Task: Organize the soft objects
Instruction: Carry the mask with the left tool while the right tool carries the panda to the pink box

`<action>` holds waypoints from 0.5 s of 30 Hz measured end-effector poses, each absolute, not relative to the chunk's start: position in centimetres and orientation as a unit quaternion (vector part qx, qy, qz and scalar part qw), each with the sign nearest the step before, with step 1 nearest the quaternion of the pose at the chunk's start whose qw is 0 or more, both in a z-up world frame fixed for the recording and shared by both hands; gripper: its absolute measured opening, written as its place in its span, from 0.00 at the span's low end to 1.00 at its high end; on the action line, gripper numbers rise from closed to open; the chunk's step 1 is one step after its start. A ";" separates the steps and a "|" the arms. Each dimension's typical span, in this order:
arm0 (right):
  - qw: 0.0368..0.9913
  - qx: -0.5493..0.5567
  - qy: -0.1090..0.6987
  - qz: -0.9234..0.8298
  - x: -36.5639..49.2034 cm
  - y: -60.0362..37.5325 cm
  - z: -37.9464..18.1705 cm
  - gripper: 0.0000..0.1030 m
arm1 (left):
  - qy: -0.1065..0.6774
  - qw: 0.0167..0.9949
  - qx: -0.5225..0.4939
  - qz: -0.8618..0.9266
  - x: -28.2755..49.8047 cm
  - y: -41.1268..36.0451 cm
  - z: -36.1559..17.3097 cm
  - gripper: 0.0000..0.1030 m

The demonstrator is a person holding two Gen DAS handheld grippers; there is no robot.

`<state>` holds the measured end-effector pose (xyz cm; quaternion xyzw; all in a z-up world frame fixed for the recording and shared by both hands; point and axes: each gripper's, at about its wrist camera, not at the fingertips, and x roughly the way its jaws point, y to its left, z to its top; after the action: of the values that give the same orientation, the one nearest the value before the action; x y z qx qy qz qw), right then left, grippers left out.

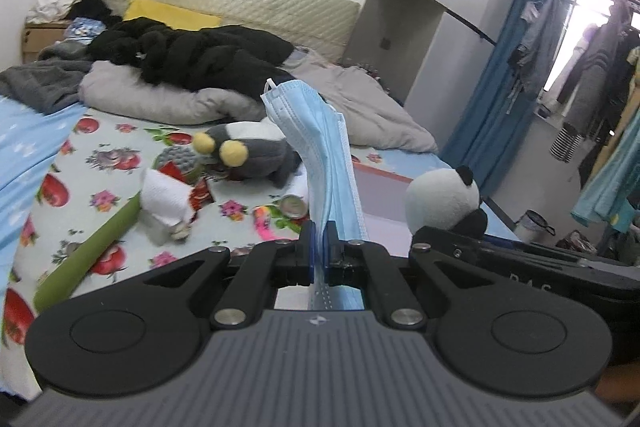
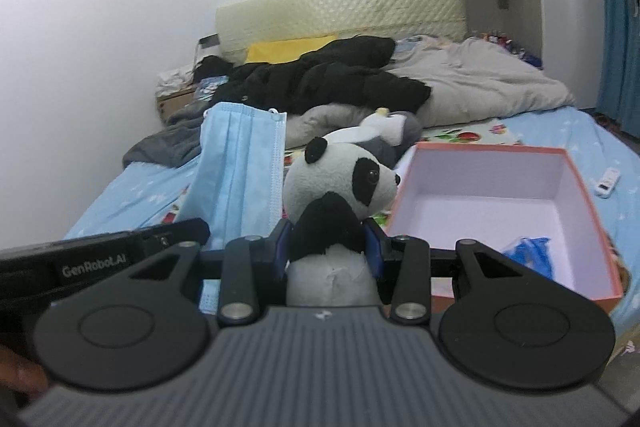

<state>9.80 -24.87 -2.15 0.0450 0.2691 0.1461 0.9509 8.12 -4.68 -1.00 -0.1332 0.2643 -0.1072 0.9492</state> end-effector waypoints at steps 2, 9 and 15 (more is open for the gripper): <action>0.952 0.048 0.270 0.133 9.8 -25.9 -2.2 0.40 | 0.269 0.947 -0.131 -0.117 8.8 -5.4 -1.1 0.05; 0.954 0.066 0.279 0.087 10.9 -29.2 -3.4 0.40 | 0.287 0.939 -0.119 -0.149 12.2 -8.4 -2.1 0.05; 0.949 0.078 0.301 0.053 14.0 -31.8 -5.6 0.40 | 0.319 0.925 -0.110 -0.177 17.0 -11.4 -4.5 0.05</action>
<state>13.99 -31.77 -5.64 0.0776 0.3013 0.0533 0.9489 16.96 -11.41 -4.46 -0.1101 0.3186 -0.1772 0.9246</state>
